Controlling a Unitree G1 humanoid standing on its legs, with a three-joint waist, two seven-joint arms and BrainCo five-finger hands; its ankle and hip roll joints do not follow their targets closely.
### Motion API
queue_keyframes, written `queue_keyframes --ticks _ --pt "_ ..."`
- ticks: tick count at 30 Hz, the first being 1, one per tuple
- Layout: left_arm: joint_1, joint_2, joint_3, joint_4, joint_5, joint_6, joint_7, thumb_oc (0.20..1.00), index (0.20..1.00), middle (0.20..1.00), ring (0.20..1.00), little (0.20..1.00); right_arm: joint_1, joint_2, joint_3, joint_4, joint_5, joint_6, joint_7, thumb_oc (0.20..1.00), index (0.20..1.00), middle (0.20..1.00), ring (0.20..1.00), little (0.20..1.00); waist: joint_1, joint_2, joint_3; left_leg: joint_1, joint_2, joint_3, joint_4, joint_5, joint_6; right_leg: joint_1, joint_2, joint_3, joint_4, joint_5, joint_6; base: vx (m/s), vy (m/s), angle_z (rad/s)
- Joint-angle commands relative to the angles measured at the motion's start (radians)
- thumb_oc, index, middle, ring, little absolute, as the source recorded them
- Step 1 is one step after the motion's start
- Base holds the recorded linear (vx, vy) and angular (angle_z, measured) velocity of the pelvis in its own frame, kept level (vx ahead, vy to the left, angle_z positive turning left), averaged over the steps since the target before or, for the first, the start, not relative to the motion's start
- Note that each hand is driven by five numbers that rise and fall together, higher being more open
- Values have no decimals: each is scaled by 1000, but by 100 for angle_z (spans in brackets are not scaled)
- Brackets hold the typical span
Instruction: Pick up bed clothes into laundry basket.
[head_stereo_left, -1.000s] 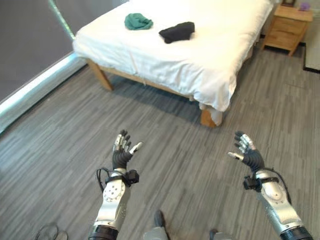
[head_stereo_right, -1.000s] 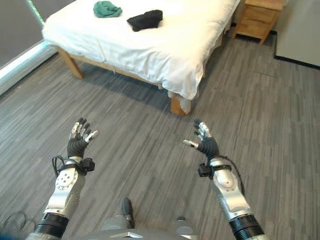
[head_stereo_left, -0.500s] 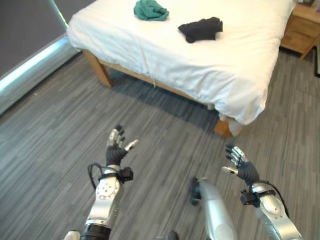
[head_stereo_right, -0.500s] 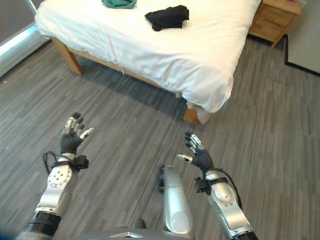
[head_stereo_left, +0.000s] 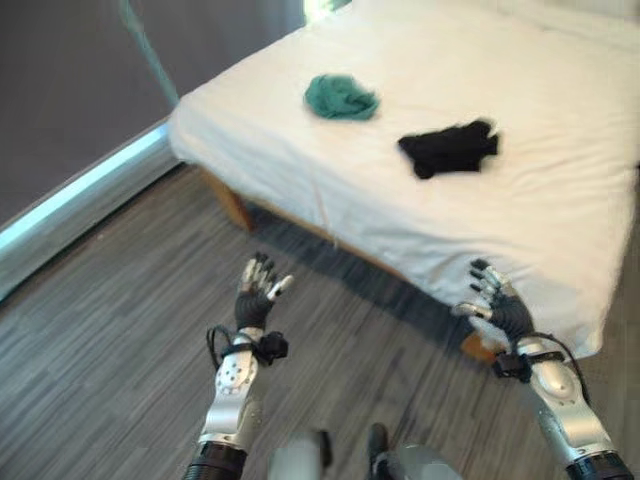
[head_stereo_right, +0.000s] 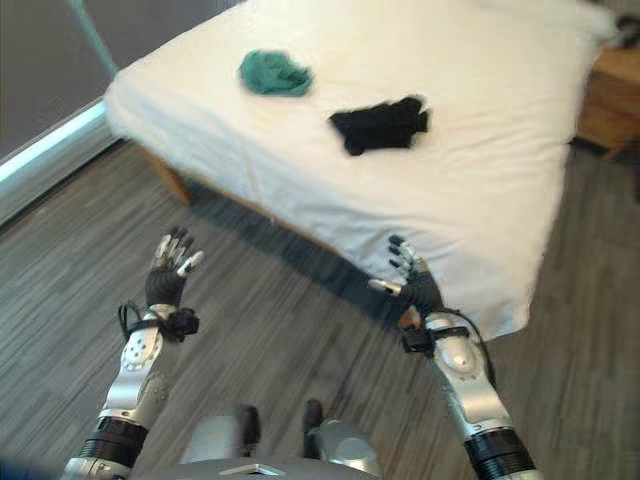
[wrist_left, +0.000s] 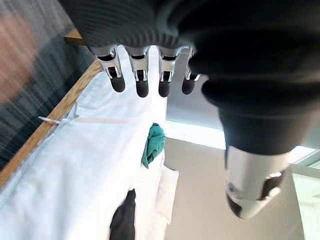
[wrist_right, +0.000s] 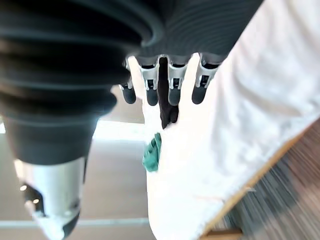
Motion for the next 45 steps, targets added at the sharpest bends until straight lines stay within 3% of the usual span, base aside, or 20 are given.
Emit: queue_keyframes --ticks 1,4,5,6,7,9,10,13,15,21,22,23,26,31,33,34,35,37,38,45 --pt "12 70 -44 -76 21 -43 -11 1000 1000 1000 1000 1000 31 -15 -36 -34 14 -44 -8 1000 1000 1000 1000 1000 -21 39 -25 194 16 44 -273 -219 82 167 50 63 -469 184 245 330 56 -129" --pt "20 85 -43 -106 -4 -55 -34 1000 1000 1000 1000 1000 40 6 -36 8 23 -55 -15 1000 1000 1000 1000 1000 -1 62 -22 147 136 -62 -754 -208 102 197 34 100 -473 164 293 305 153 -76" --pt "20 85 -43 -106 -4 -55 -34 1000 1000 1000 1000 1000 40 6 -36 9 24 -55 -15 1000 1000 1000 1000 1000 1 57 -23 151 132 -58 -764 -202 102 196 28 102 -473 165 293 249 214 -44" --pt "30 96 -42 -95 -11 -54 -46 1000 1000 1000 1000 1000 34 12 -30 19 6 -65 -13 1000 1000 1000 1000 1000 4 84 -30 216 201 -106 -1102 -155 109 184 30 114 -465 150 315 178 135 -39" --pt "31 95 -42 -95 -11 -54 -46 1000 1000 1000 1000 1000 34 11 -29 19 6 -66 -13 1000 1000 1000 1000 1000 7 78 -27 234 197 -100 -1123 -147 108 189 25 118 -463 148 313 292 234 -31" --pt "59 95 -34 -68 -14 -51 -46 1000 1000 1000 1000 1000 46 -2 -24 14 -37 -71 -10 1000 1000 1000 1000 1000 1 142 -61 405 268 -169 -1588 -79 81 192 45 142 -474 120 346 377 324 -79" --pt "60 95 -31 -55 -10 -52 -44 1000 1000 1000 1000 1000 48 -6 -29 13 -37 -71 -5 1000 1000 1000 1000 1000 4 157 -69 426 269 -206 -1654 -70 70 203 52 161 -485 110 350 317 270 -96" --pt "52 97 -27 -36 6 -53 -36 1000 1000 1000 1000 1000 59 0 -49 23 -29 -68 -5 1000 1000 1000 1000 1000 -6 173 -82 445 275 -212 -1681 -68 44 222 44 191 -489 98 365 199 208 -27" --pt "34 107 -32 -44 -3 -53 -45 1000 1000 1000 1000 1000 83 38 -79 54 11 -64 -11 1000 1000 1000 1000 1000 -24 187 -97 466 252 -133 -1703 -92 45 232 12 192 -497 98 386 293 458 29" --pt "9 127 -38 -55 9 -48 -26 1000 1000 1000 1000 1000 66 78 -60 65 -47 -36 -27 1000 1000 1000 1000 1000 -20 182 -98 514 168 -63 -1740 -144 117 135 -69 262 -334 160 453 117 385 -35" --pt "0 135 -37 -57 21 -45 -23 1000 1000 1000 1000 1000 60 71 -53 60 -112 -28 -37 1000 1000 1000 1000 1000 -21 184 -91 522 147 -64 -1742 -151 133 103 -75 282 -262 199 453 27 331 -23" --pt "-6 143 -38 -62 32 -45 -26 1000 1000 1000 1000 1000 54 68 -38 60 -156 -23 -40 1000 1000 1000 1000 1000 -31 191 -67 549 123 -72 -1743 -160 157 34 -76 312 -121 325 440 24 330 -9" --pt "-9 162 -31 -75 55 -46 -19 1000 1000 1000 1000 1000 51 74 -25 52 -164 -24 -30 1000 1000 1000 1000 1000 -56 215 -22 583 112 -91 -1749 -163 183 -71 -40 337 59 430 421 6 380 20" --pt "0 163 -21 -55 80 -41 -22 1000 1000 1000 1000 1000 63 79 -21 60 -158 -23 -13 1000 1000 1000 1000 1000 -89 228 -20 594 100 -134 -1747 -166 193 -121 93 361 88 308 421 77 136 36" --pt "17 160 1 -58 74 -43 -15 1000 1000 1000 1000 1000 59 72 -23 65 -162 -24 -13 1000 1000 1000 1000 1000 -58 210 -35 601 68 -113 -1749 -182 197 -109 79 186 -98 230 401 111 94 25" --pt "18 161 1 -58 74 -43 -15 1000 1000 1000 1000 1000 59 72 -23 65 -162 -25 -13 1000 1000 1000 1000 1000 -62 212 -33 603 71 -118 -1749 -184 197 -103 79 180 -104 231 400 63 -6 -8" --pt "45 152 16 -72 75 -43 -16 1000 1000 1000 1000 1000 56 70 -17 66 -170 -25 -12 1000 1000 1000 1000 1000 -21 204 -49 600 65 -92 -1749 -193 189 -38 46 -4 -228 180 389 40 -22 -16" --pt "65 151 34 -79 76 -43 -16 1000 1000 1000 1000 1000 41 69 -6 79 -178 -21 -11 1000 1000 1000 1000 1000 12 195 -61 604 67 -65 -1747 -197 183 0 13 -103 -282 188 392 50 -89 -31" --pt "95 136 46 -77 73 -39 -27 1000 1000 1000 1000 1000 15 67 11 100 -180 -18 -11 1000 1000 1000 1000 1000 26 183 -85 596 67 -47 -1744 -197 178 64 43 -45 -381 184 394 52 -118 -32" --pt "101 116 66 -37 44 -19 1 1000 1000 1000 1000 1000 -22 26 7 83 -187 -15 -25 1000 1000 1000 1000 1000 51 173 -107 606 86 -5 -1749 -200 160 130 65 -17 -458 172 375 80 -77 -36"
